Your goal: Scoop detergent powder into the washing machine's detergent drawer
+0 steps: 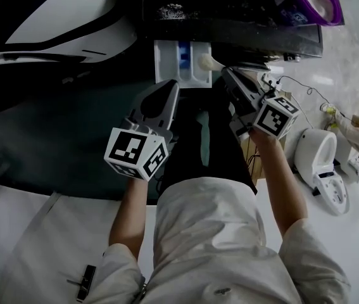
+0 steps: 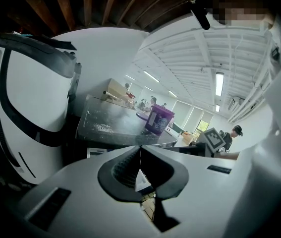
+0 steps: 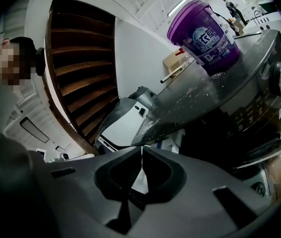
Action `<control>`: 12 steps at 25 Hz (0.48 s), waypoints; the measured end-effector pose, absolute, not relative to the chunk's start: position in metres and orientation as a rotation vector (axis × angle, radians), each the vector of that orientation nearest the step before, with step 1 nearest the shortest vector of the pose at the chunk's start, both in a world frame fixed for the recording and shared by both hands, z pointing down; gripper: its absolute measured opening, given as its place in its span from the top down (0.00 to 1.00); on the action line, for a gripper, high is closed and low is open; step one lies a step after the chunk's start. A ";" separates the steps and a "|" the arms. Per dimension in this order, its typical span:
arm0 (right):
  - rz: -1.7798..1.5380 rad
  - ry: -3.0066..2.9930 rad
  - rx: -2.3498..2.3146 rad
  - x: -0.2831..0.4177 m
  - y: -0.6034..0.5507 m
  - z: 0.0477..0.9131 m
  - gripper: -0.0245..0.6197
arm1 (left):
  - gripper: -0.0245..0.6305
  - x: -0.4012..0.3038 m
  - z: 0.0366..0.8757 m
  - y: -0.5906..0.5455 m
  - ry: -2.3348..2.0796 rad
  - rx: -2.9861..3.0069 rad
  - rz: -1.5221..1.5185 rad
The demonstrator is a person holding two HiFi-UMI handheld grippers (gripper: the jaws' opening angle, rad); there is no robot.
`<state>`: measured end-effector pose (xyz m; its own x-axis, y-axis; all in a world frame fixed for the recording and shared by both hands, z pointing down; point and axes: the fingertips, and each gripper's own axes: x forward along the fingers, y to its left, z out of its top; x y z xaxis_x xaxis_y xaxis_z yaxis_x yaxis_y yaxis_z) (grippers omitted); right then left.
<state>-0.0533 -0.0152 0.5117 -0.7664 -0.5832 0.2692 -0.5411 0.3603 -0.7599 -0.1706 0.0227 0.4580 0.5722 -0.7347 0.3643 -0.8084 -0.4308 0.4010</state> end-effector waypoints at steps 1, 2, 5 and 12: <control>-1.387 2.564 -1.059 -0.053 -0.015 0.514 0.95 | 0.93 -0.171 0.460 0.023 -1.230 2.265 0.181; -1.374 2.580 -1.065 -0.053 -0.015 0.516 0.95 | 0.93 -0.171 0.461 0.024 -1.229 2.262 0.180; -1.318 2.653 -1.093 -0.053 -0.014 0.522 0.95 | 0.93 -0.170 0.465 0.024 -1.225 2.256 0.176; -1.235 2.755 -1.125 -0.056 -0.013 0.536 0.95 | 0.93 -0.167 0.469 0.023 -1.218 2.254 0.175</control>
